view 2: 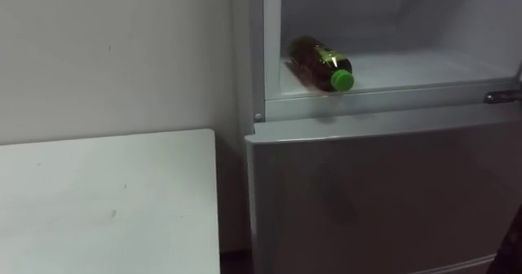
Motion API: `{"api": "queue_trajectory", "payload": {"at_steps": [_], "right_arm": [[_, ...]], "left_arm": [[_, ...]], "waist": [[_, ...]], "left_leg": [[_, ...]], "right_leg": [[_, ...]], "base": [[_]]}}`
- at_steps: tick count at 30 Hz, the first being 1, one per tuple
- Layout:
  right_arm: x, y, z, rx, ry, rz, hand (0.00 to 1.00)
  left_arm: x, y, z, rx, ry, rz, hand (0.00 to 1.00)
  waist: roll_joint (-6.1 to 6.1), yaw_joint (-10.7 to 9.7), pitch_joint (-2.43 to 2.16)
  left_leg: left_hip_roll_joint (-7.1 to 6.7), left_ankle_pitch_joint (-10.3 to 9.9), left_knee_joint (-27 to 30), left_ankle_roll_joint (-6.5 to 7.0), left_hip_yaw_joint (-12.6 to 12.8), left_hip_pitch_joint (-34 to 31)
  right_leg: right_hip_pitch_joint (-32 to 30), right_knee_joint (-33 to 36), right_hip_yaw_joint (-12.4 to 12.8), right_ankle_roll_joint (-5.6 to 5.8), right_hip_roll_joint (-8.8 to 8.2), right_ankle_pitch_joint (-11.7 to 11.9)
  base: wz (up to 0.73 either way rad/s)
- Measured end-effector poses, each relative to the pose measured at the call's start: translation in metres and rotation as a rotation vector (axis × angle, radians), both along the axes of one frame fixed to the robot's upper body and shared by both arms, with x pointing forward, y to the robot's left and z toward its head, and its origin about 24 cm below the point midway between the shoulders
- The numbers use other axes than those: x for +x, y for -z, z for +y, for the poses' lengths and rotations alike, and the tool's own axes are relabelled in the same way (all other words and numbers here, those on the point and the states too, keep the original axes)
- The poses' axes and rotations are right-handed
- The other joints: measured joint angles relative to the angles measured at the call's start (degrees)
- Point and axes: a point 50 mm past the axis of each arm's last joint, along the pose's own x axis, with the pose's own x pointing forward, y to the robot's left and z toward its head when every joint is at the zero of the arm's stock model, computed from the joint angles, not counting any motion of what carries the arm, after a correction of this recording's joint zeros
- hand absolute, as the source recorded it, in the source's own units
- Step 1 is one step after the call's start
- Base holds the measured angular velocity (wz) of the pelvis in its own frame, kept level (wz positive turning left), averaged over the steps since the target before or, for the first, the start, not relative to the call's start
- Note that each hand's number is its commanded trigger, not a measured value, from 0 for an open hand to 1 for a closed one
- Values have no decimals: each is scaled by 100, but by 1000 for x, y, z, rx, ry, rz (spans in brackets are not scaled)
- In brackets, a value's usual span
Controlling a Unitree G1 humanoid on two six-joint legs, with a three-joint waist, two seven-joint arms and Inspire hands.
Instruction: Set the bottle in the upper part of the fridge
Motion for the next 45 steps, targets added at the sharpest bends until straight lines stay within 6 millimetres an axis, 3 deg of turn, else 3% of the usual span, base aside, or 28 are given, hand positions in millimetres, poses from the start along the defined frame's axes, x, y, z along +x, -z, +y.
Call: {"api": "queue_trajectory", "payload": {"at_steps": [6,9,22,29,32,38,45], "right_arm": [[-3,-5,-16,-26,163,51,0],[5,-18,-31,-78,259,29,0],[37,-94,-80,-378,439,-58,0],[44,-135,-101,-550,529,-75,0],[49,-155,-104,-626,552,-93,0],[61,-194,-106,-827,551,-140,0],[75,-235,-103,-1017,575,-244,0]], "left_arm": [[-1,-2,6,8,-57,-32,0],[-3,-3,9,16,-77,-34,0],[13,-10,16,39,-60,-116,0],[6,-16,26,87,-97,-136,0],[2,-17,30,106,-106,-128,0],[-5,-16,30,102,-109,-101,0],[-3,-17,30,105,-74,-99,0]], "waist": [[-82,-103,5],[-84,-122,7],[-107,-187,29],[-176,-229,37],[-225,-251,59],[-303,-262,53],[-293,-254,48]], "left_leg": [[-2,3,-30,-5,21,-11],[-3,3,-69,-5,78,6],[-29,6,-115,-8,61,-17],[-54,15,-191,-17,35,32],[-57,15,-191,-17,37,26],[-67,14,-189,-16,27,2],[-67,16,-190,-15,24,-41]], "right_leg": [[-50,10,27,-2,2,-6],[-71,5,74,-1,7,-5],[-80,4,52,23,-8,-35],[-83,30,77,29,-7,-66],[-90,29,73,34,-7,-70],[-98,16,64,43,-14,-75],[-181,83,63,45,-21,-82]], "base": [[-2],[-9],[0],[0],[0],[0],[0]]}}
